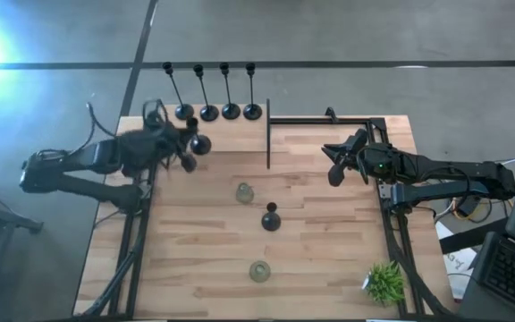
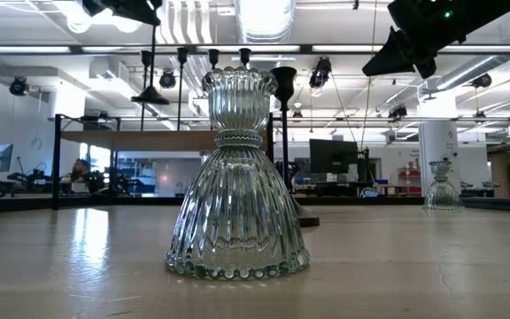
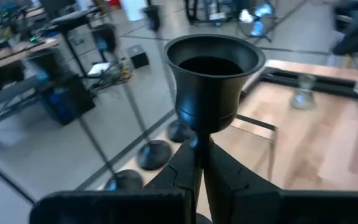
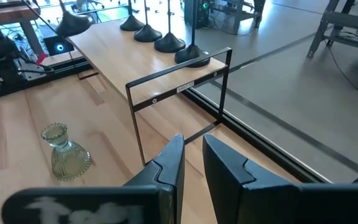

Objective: Pick & Place candle stick holders
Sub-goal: Put the black candleholder on the shelf

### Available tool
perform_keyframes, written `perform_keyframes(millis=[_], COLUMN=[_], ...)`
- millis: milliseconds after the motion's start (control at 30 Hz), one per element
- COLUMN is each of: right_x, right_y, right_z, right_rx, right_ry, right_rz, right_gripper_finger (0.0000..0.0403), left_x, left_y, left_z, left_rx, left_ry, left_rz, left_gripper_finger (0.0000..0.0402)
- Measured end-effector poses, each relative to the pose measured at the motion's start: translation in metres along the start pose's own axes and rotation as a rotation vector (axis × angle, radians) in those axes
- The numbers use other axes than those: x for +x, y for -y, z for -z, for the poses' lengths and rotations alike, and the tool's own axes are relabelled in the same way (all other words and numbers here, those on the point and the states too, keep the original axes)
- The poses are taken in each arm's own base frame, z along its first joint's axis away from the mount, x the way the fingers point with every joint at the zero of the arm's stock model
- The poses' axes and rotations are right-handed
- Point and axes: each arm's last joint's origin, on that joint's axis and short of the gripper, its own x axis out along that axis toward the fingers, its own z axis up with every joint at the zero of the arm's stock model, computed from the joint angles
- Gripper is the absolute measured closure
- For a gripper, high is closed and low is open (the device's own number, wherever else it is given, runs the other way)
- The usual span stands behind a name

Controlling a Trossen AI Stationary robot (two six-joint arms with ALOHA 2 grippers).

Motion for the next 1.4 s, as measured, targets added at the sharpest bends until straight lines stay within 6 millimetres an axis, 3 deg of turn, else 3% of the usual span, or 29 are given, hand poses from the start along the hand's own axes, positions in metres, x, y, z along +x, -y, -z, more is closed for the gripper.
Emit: perform_keyframes(millis=[233,567,833,1400], right_x=[0.0,0.0,0.0,0.0], right_y=[0.0,0.0,0.0,0.0], right_z=[0.0,-0.001,-0.001,0.001], right_rx=[-0.001,-0.013,-0.014,-0.021], right_ry=[0.001,0.007,0.007,-0.003], right_rz=[0.0,-0.002,-0.002,-0.001], right_gripper_finger=[0.0349,0.0349,0.0349,0.0349], left_x=[0.015,0.037,0.059,0.075], left_y=[-0.033,-0.059,-0.069,-0.076], left_z=[0.0,0.003,0.009,0.007], left_rx=[-0.066,-0.125,-0.148,-0.176], left_ry=[-0.02,-0.054,-0.105,-0.072], left_rz=[-0.058,-0.077,-0.091,-0.03], left_gripper_finger=[0.0386,0.0386,0.0386,0.0386])
